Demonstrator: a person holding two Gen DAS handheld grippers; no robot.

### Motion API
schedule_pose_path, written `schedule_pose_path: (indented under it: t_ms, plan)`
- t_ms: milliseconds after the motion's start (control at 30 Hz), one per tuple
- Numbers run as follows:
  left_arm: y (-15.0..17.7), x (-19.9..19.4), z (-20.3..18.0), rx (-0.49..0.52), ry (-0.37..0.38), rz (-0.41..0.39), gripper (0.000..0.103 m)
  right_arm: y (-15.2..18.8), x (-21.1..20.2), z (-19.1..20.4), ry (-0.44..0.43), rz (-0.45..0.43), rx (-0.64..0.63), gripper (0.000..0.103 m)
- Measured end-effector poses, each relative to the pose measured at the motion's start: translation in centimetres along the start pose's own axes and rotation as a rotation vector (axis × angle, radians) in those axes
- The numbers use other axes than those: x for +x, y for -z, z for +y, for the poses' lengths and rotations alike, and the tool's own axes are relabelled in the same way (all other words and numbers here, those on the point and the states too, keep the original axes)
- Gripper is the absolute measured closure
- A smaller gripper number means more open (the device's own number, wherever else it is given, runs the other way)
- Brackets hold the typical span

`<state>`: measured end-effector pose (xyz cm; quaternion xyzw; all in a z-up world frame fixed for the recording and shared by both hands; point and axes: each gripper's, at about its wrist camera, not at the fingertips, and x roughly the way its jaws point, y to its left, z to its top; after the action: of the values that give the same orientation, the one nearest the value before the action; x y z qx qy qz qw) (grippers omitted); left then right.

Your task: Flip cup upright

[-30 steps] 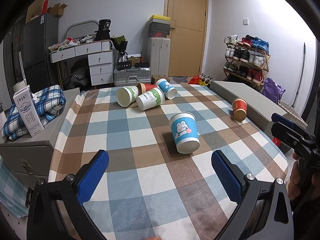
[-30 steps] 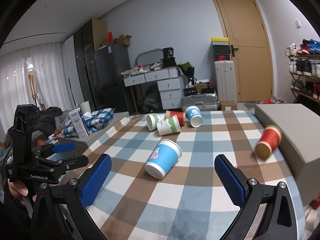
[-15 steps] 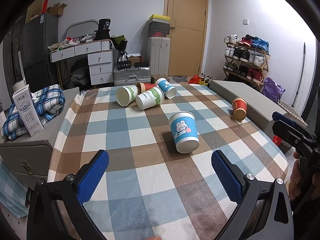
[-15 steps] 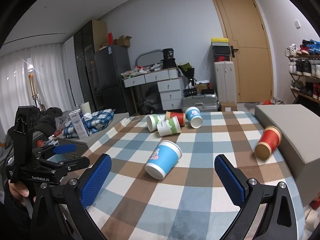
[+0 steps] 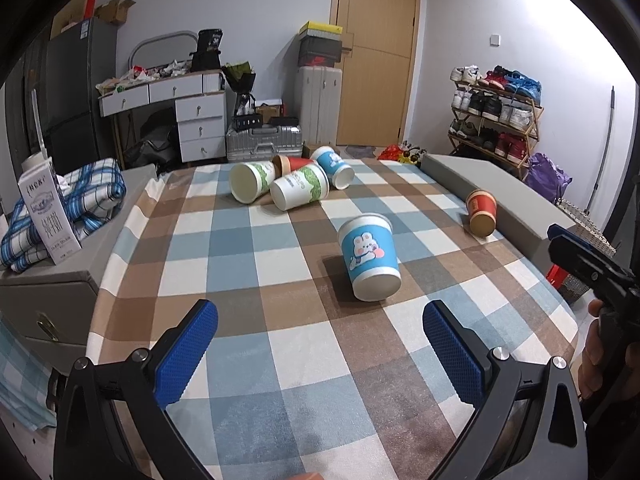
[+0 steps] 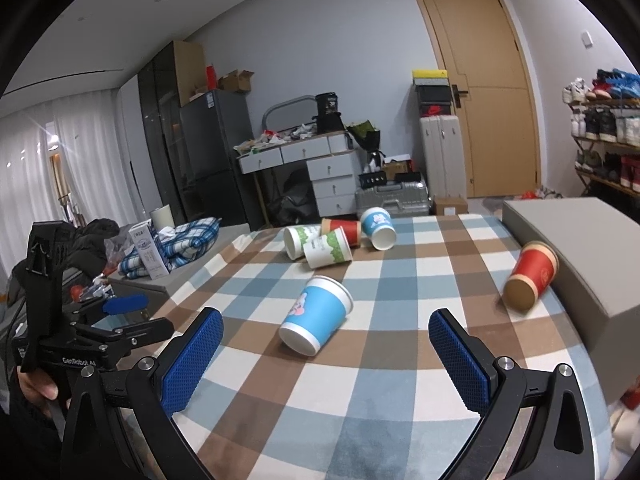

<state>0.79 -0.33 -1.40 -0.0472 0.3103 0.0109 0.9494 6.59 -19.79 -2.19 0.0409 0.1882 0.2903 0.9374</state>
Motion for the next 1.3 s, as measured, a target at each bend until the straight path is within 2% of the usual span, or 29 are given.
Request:
schedule_pose_path:
  t_ms: [233, 400, 533, 767, 1067, 1100, 1200, 1233, 1267, 1300]
  plan:
    - [0.0, 1.2, 0.8, -0.025, 0.001, 0.029, 0.003, 0.5, 0.6, -0.8, 0.018, 0.020, 0.021, 0.000]
    - [-0.3, 4.0, 0.7, -0.060, 0.016, 0.088, 0.003, 1.0, 1.7, -1.8, 0.046, 0.048, 0.030, 0.000]
    - [-0.7, 6.7, -0.1, -0.074, 0.056, 0.150, 0.003, 1.3, 2.3, -3.0, 0.056, 0.063, 0.062, 0.000]
    - [-1.9, 10.0, -2.0, -0.079, 0.125, 0.206, 0.003, 1.7, 2.5, -4.6, 0.071, 0.076, 0.104, 0.000]
    - [-2.9, 13.1, -2.8, -0.101, 0.150, 0.280, 0.004, 2.0, 2.6, -5.5, 0.078, 0.091, 0.130, 0.000]
    - [-3.0, 13.3, -2.7, -0.101, 0.151, 0.282, 0.005, 2.1, 2.7, -5.5, 0.077, 0.092, 0.132, 0.000]
    - [-3.0, 13.5, -2.6, -0.106, 0.139, 0.295, 0.023, 2.1, 2.7, -5.6, 0.079, 0.093, 0.137, 0.000]
    - [-2.9, 13.5, -2.4, -0.112, 0.146, 0.298, 0.040, 2.1, 2.7, -5.6, 0.079, 0.093, 0.137, 0.000]
    - [-3.0, 13.5, -2.3, -0.118, 0.156, 0.304, 0.049, 2.1, 2.8, -5.6, 0.079, 0.093, 0.137, 0.000]
    - [-2.9, 13.1, -2.0, -0.126, 0.162, 0.298, 0.049, 2.1, 2.7, -5.6, 0.081, 0.091, 0.137, 0.000]
